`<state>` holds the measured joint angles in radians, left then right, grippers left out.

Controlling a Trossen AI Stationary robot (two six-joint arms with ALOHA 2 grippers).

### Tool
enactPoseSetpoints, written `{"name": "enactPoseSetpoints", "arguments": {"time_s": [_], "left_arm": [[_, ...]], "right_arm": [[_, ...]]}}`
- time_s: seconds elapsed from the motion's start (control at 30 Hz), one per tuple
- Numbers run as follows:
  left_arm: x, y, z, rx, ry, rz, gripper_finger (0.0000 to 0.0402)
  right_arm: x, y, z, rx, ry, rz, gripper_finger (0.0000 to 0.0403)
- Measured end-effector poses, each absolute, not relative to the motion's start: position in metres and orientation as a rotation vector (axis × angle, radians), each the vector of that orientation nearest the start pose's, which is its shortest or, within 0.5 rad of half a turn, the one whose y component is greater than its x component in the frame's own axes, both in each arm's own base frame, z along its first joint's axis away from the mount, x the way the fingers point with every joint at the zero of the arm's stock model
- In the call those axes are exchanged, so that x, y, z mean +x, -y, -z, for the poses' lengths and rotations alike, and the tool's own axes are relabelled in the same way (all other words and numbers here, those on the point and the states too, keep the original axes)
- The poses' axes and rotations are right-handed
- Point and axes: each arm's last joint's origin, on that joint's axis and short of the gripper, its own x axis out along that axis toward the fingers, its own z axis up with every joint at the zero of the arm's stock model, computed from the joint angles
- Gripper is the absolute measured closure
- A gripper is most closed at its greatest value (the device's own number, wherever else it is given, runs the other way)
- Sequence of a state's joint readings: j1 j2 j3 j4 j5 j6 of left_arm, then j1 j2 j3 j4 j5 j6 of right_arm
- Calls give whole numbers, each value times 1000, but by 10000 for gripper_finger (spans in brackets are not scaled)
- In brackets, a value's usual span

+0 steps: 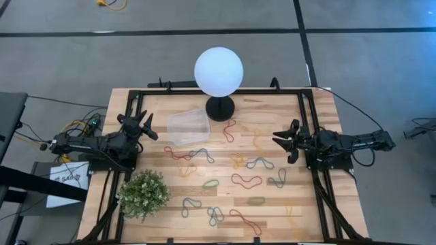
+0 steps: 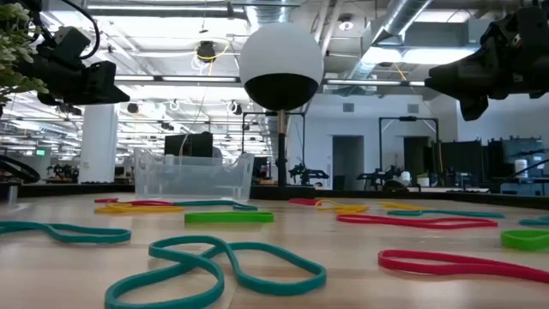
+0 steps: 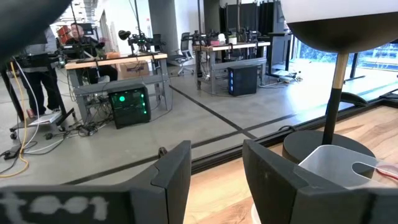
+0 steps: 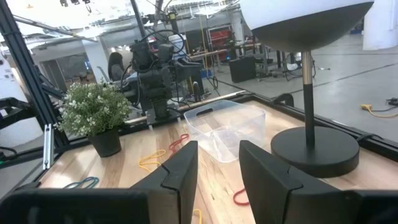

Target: Pick and place items into bin

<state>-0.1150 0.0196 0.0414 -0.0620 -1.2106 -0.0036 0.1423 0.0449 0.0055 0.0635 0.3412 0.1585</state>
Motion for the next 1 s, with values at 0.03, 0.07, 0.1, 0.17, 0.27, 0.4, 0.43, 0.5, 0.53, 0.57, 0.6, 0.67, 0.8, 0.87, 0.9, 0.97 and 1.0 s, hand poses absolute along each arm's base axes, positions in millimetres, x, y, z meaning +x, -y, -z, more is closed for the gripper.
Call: {"name": "enactPoseSetpoints", "arguments": {"time_s": [0.03, 0.07, 0.1, 0.17, 0.27, 0.4, 0.43, 0.5, 0.53, 0.57, 0.6, 0.67, 0.8, 0.87, 0.9, 0.97, 1.0], "left_arm": [[80, -18, -171, 23, -31, -1095, 264], [80, -18, -171, 23, -31, -1095, 264], [80, -18, -171, 23, -31, -1096, 264], [80, -18, -171, 23, -31, -1095, 264], [80, -18, -171, -4, -15, -1084, 264], [83, -16, -172, -155, 69, -980, 264], [84, -16, -172, -190, 86, -950, 264], [85, -15, -172, -233, 103, -910, 264], [85, -15, -172, -239, 106, -904, 264], [85, -15, -173, -240, 106, -900, 264], [85, -15, -173, -236, 103, -893, 264], [85, -15, -173, -222, 95, -882, 264], [85, -15, -173, -240, 103, -878, 264], [86, -14, -173, -252, 107, -862, 264], [86, -14, -173, -254, 107, -852, 264], [87, -14, -173, -258, 106, -823, 264], [87, -13, -173, -263, 106, -804, 264]], "right_arm": [[99, -4, -168, 164, 39, 197, 290], [99, -4, -168, 164, 39, 197, 290], [99, -4, -168, 164, 39, 197, 290], [99, -4, -168, 164, 39, 197, 290], [99, -4, -168, 164, 39, 197, 290], [99, -4, -168, 164, 39, 197, 290], [99, -4, -168, 164, 39, 196, 290], [99, -4, -168, 164, 39, 197, 290], [99, -4, -168, 164, 39, 197, 290], [99, -4, -168, 163, 39, 197, 290], [99, -4, -168, 164, 39, 197, 290], [99, -4, -168, 164, 39, 197, 290], [99, -4, -168, 164, 39, 197, 290], [99, -4, -168, 164, 39, 197, 290], [99, -4, -168, 164, 39, 197, 290], [99, -4, -168, 164, 39, 197, 290], [99, -4, -168, 164, 39, 197, 290]]}}
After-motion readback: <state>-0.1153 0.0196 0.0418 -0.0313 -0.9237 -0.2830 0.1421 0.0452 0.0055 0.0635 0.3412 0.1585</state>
